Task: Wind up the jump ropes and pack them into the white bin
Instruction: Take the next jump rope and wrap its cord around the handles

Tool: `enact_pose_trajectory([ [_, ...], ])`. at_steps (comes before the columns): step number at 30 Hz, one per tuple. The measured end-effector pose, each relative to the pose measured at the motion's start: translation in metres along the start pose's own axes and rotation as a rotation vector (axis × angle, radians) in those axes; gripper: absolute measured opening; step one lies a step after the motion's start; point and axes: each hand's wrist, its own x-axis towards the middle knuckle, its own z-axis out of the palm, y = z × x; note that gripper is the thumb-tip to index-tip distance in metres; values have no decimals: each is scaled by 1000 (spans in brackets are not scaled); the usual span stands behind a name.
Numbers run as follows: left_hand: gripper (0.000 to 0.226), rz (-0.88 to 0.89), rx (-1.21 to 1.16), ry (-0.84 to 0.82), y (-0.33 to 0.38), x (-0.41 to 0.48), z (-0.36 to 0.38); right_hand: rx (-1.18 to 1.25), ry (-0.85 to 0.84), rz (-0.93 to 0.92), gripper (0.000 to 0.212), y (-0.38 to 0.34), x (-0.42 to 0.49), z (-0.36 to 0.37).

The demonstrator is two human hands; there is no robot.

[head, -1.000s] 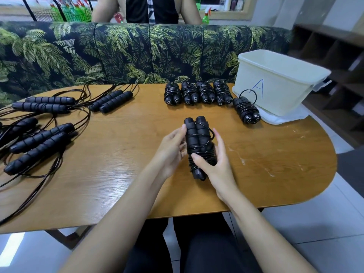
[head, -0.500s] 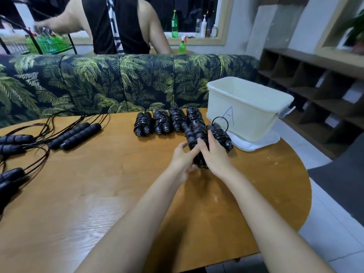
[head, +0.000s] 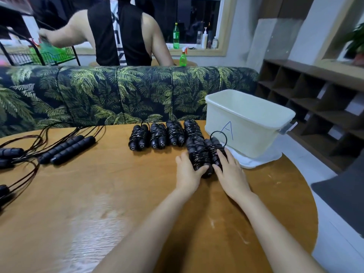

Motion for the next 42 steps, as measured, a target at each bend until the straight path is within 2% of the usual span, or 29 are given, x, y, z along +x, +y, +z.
enact_pose_trajectory([
  [2,68,116,191,8,-3,-6,4,-47,-22,21,54,-4,-1,-3],
  [5,73,138,490,-83,-6,-7,-5,-149,-3,11,51,-18,-7,-10],
  [9,53,160,617,-205,-9,-22,-52,-157,83,-182,44,-54,-32,-19],
  [12,47,175,715,-223,-22,-50,-105,-98,51,-345,37,-97,-64,-21],
  [19,42,83,790,-137,-94,-144,-240,-40,-221,-629,31,-222,-135,20],
  [25,35,54,795,172,-154,-187,-360,51,-274,-785,33,-338,-145,65],
  [28,32,-43,868,341,-187,-173,-412,40,-283,-860,33,-389,-130,84],
  [31,45,-222,945,307,-211,-157,-437,73,-268,-912,31,-431,-108,101],
  [33,52,-276,932,256,-222,-149,-441,100,-215,-940,35,-455,-93,108],
  [37,40,-170,890,251,-237,-142,-442,-126,-209,-1141,47,-485,-69,116],
  [39,34,-130,778,254,-239,-139,-446,-198,-188,-1193,45,-491,-65,119],
  [41,39,-132,660,279,-237,-133,-454,-183,-139,-1200,39,-491,-66,123],
  [42,38,-125,674,304,-236,-128,-458,-174,-103,-1211,38,-488,-68,126],
])
